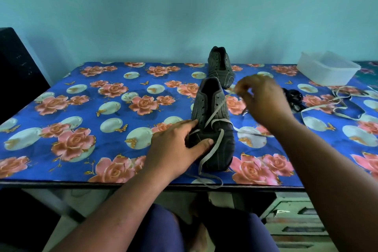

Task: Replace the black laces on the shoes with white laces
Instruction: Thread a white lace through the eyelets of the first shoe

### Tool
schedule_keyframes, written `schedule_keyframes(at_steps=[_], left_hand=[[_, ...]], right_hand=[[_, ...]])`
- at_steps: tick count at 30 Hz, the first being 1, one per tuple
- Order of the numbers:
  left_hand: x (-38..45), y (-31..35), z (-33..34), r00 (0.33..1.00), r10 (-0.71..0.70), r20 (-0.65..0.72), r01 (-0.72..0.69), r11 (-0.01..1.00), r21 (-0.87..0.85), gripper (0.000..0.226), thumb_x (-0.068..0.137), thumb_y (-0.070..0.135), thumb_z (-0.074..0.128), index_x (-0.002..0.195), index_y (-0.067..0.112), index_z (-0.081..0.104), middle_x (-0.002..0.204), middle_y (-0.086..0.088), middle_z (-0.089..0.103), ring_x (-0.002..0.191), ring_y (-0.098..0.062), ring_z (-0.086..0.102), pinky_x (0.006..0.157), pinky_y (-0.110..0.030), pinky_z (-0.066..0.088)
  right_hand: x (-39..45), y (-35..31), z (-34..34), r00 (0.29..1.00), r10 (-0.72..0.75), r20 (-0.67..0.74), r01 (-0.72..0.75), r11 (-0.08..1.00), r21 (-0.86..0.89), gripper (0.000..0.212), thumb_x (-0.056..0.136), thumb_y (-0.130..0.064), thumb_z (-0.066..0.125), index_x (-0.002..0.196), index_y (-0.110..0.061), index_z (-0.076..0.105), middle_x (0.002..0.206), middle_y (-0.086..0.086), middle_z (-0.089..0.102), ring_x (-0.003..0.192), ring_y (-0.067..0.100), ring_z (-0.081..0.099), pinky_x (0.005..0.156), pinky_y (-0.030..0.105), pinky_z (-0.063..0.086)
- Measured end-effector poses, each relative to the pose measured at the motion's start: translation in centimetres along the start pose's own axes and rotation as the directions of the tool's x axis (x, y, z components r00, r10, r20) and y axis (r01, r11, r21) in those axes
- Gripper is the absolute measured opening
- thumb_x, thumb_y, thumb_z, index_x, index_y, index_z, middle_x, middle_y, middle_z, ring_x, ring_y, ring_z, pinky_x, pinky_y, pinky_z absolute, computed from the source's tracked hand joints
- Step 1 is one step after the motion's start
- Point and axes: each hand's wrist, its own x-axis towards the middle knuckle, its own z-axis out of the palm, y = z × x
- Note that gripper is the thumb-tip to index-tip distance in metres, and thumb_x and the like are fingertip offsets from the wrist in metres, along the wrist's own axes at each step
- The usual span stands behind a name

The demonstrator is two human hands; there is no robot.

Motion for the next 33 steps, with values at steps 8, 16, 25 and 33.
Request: schedule_keyframes(at_steps=[8, 16, 25, 33], left_hand=[[0.1, -0.2, 0.2, 1.0, -0.015, -0.015, 0.016, 0.999, 0.03, 0.071, 0.083, 0.068, 0.068, 0.143, 0.032, 0.057, 0.134, 0.008, 0.065, 0.115, -0.014, 0.065, 0.104, -0.044, 0.049], [0.1, -0.2, 0.5, 1.0, -0.027, -0.014, 0.027, 0.999, 0.019, 0.078, 0.075, 0.076, 0.057, 0.14, 0.034, 0.059, 0.132, 0.011, 0.065, 0.115, -0.012, 0.065, 0.102, -0.046, 0.05], [0.2, -0.1, 0.2, 1.0, -0.028, -0.009, 0.028, 0.999, 0.027, 0.066, 0.082, 0.066, 0.069, 0.138, 0.033, 0.06, 0.126, 0.012, 0.065, 0.114, -0.012, 0.062, 0.102, -0.045, 0.048], [0.6, -0.9, 0.7, 0.998, -0.053, 0.031, 0.055, 0.996, -0.072, 0.078, 0.07, 0.078, 0.06, 0.137, 0.038, 0.059, 0.125, 0.016, 0.067, 0.11, -0.007, 0.065, 0.1, -0.042, 0.052]], right_hand=[[-0.6, 1.8, -0.5, 0.978, 0.173, 0.115, -0.164, 0.983, -0.084, 0.017, 0.098, -0.035, 0.064, 0.113, -0.027, 0.066, 0.101, -0.002, 0.066, 0.089, 0.022, 0.06, 0.082, 0.042, 0.049], [-5.4, -1.9, -0.1, 0.946, -0.218, 0.239, 0.241, 0.968, -0.072, 0.025, 0.097, -0.047, 0.057, 0.103, -0.029, 0.072, 0.097, -0.008, 0.067, 0.097, 0.026, 0.061, 0.083, 0.042, 0.039], [-2.0, 2.3, -2.0, 0.984, 0.146, -0.105, -0.174, 0.923, -0.343, 0.014, 0.101, -0.024, 0.057, 0.101, -0.015, 0.068, 0.104, 0.013, 0.066, 0.1, 0.04, 0.059, 0.085, 0.048, 0.041], [-1.4, -0.7, -2.3, 0.981, 0.129, 0.146, -0.057, 0.907, -0.418, 0.027, 0.096, -0.023, 0.059, 0.121, -0.029, 0.068, 0.12, 0.005, 0.06, 0.119, 0.034, 0.05, 0.096, 0.049, 0.036]])
